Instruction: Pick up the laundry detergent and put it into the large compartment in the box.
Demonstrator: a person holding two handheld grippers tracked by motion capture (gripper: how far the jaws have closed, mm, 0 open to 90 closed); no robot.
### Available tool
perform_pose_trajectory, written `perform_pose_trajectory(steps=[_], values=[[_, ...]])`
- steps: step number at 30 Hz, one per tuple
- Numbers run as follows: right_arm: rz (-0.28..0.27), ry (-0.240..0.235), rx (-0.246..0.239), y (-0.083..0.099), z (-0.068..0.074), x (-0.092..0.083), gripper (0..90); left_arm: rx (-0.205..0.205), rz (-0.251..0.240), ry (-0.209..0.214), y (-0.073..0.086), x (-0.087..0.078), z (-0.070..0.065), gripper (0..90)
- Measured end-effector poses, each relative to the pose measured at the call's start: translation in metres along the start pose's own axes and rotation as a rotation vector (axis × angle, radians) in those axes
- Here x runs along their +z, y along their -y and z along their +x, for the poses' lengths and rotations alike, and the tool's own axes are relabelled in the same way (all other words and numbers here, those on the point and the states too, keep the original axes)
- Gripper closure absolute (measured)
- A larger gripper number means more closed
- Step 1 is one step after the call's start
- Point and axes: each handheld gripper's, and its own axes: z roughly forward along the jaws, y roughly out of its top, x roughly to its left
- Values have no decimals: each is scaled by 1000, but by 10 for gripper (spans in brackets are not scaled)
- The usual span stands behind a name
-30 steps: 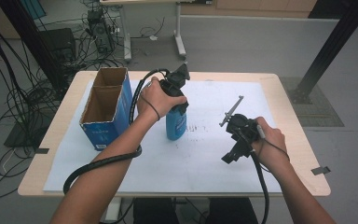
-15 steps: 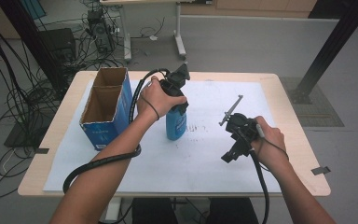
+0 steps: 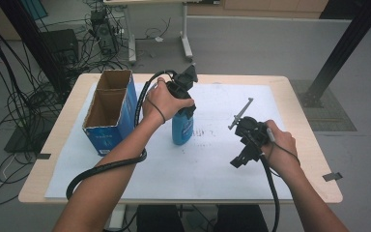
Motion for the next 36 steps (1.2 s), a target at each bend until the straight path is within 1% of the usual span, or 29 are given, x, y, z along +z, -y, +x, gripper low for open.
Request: perform_pose_trajectory(steps=[1,3,5,6,7,9,10,11,14,16,18,19,20,23,24,27,29,30,32,33,34,36], values=[[1,0,-2,0,0,0,43,0,-9,4,-1,-5,0,378],[4,1,-5,-1,0,0,43,2,-12,13,-3,-17,-1,378],[7,3,-4,-1,1,0,43,6,-23,15,-5,-31,-2,378],[4,3,-4,-1,1,0,43,12,-22,13,-6,-37,-3,378],[4,4,-5,-2,1,-1,43,15,-34,10,-7,-45,-4,378],[0,2,-9,-2,2,-1,43,18,-36,2,-8,-56,-6,378],[2,2,-8,-3,2,-1,43,19,-47,0,-9,-61,-7,378],[3,5,-9,-3,2,-1,43,22,-40,-5,-10,-67,-8,378],[4,4,-17,-4,3,-1,43,31,-50,-12,-13,-82,-11,378],[3,6,-16,-5,4,-2,43,40,-48,-16,-15,-92,-15,378],[5,13,-21,-5,5,-2,43,57,-35,-21,-18,-100,-18,377],[5,13,-31,-5,5,-2,43,57,-38,-21,-19,-105,-19,378],[2,14,-26,-6,6,-2,43,64,-35,-23,-20,-110,-20,377],[1,18,-25,-6,8,-3,43,65,-45,-33,-23,-125,-25,377],[0,17,-27,-6,8,-4,43,73,-42,-39,-24,-130,-27,377],[-5,18,-31,-7,9,-5,43,73,-49,-45,-27,-144,-30,377],[-2,21,-30,-8,10,-6,43,68,-54,-42,-28,-153,-32,377],[-5,25,-38,-8,10,-6,43,66,-60,-41,-29,-157,-32,377],[-8,26,-39,-8,11,-8,43,60,-76,-35,-30,-164,-34,377],[-10,28,-34,-8,11,-8,43,67,-70,-35,-30,-168,-34,377],[-13,27,-38,-8,11,-9,43,66,-78,-34,-31,-172,-35,377],[-13,30,-34,-8,11,-10,43,69,-71,-37,-32,-180,-36,377]])
